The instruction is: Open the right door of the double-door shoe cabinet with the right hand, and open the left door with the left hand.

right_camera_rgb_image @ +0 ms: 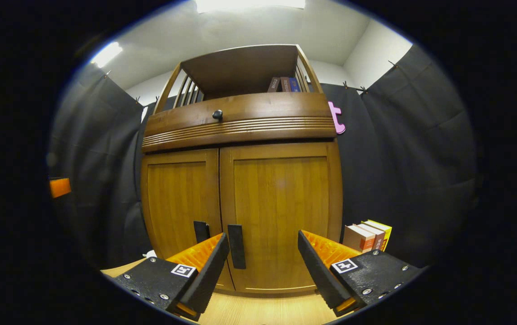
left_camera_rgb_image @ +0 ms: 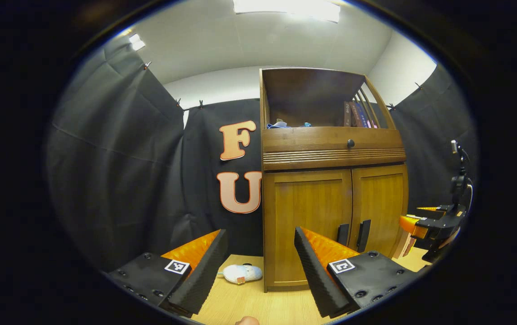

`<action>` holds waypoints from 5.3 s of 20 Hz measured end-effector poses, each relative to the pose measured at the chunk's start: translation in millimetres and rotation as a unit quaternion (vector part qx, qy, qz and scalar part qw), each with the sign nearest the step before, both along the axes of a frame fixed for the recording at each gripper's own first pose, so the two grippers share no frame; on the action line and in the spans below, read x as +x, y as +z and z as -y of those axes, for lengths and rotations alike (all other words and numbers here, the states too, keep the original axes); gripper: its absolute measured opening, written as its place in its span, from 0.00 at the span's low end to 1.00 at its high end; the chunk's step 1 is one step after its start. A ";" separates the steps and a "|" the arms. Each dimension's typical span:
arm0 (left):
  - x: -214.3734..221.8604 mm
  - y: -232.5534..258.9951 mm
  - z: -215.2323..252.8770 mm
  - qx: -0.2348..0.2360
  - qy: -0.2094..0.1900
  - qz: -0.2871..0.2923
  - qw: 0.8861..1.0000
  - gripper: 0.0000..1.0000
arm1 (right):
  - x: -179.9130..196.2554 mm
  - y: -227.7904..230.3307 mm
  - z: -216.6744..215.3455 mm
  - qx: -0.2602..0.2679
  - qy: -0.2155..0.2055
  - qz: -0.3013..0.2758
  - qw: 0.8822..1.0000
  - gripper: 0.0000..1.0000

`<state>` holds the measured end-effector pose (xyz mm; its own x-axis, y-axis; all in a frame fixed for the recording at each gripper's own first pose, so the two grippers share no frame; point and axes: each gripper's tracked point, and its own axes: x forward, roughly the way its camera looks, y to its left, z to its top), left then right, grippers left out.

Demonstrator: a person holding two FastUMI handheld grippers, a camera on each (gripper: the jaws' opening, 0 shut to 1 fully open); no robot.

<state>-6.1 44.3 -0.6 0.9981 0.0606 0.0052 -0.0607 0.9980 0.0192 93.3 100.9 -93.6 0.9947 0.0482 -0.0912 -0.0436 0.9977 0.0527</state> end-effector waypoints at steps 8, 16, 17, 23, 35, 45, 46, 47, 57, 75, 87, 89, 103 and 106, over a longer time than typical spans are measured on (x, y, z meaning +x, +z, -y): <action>1.8 -9.1 -10.4 -0.011 0.004 -0.008 1.000 0.97 | 48.4 -55.7 -28.3 -0.013 0.010 -0.029 0.999 0.94; 3.9 -18.7 -22.4 -0.012 0.013 -0.018 1.000 0.96 | 87.7 -98.0 -48.3 -0.025 0.015 -0.054 0.998 0.89; 3.8 -18.7 -23.1 -0.013 0.012 -0.018 1.000 0.96 | 91.6 -101.7 -50.1 -0.023 0.015 -0.057 0.998 0.84; 7.5 -26.2 -26.7 -0.011 0.014 -0.030 0.999 0.96 | 113.8 -110.4 -55.5 0.006 0.009 -0.066 0.998 0.53; -4.0 -33.3 -27.7 -0.014 0.018 -0.039 0.999 0.97 | 100.7 -110.6 -57.3 0.010 0.016 -0.079 0.997 0.29; -19.9 -32.8 -27.9 -0.018 0.022 -0.043 0.999 0.97 | 39.2 -96.3 -38.2 0.009 0.036 -0.077 0.996 0.24; -22.3 -32.7 -27.4 -0.018 0.021 -0.042 0.999 0.97 | 33.2 -94.3 -35.9 0.009 0.037 -0.076 0.996 0.27; -24.0 -31.3 -25.7 -0.018 0.020 -0.041 0.999 0.96 | 28.0 -92.8 -32.9 0.009 0.037 -0.076 0.996 0.24; -30.1 -32.0 -9.7 -0.024 0.003 -0.041 0.999 0.96 | -27.1 -81.0 0.9 0.016 0.035 -0.073 0.997 0.27; -19.1 -27.8 47.1 -0.018 -0.039 -0.025 0.999 0.97 | -91.8 -61.5 94.9 0.002 0.000 -0.060 0.998 0.09; -1.8 -36.1 95.5 -0.030 -0.073 -0.036 0.996 0.96 | -109.2 -66.0 164.0 0.040 0.007 -0.091 0.995 0.09; 2.1 -38.9 101.0 -0.032 -0.077 -0.039 0.996 0.96 | -108.5 -66.5 173.7 0.044 0.004 -0.093 0.995 0.08; 34.0 -53.7 136.0 -0.040 -0.093 -0.055 0.993 0.97 | -108.1 -66.0 244.4 0.031 -0.030 -0.079 0.996 0.04; 48.9 -67.1 151.9 -0.051 -0.103 -0.065 0.991 0.97 | -117.8 -59.3 246.3 0.052 -0.024 -0.072 0.996 0.05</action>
<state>42.8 -107.6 -67.7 0.9812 -0.1514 -0.1199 0.1413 0.9860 -0.0886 -24.5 -145.4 -152.9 0.9732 0.0169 -0.2292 0.0201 0.9872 0.1582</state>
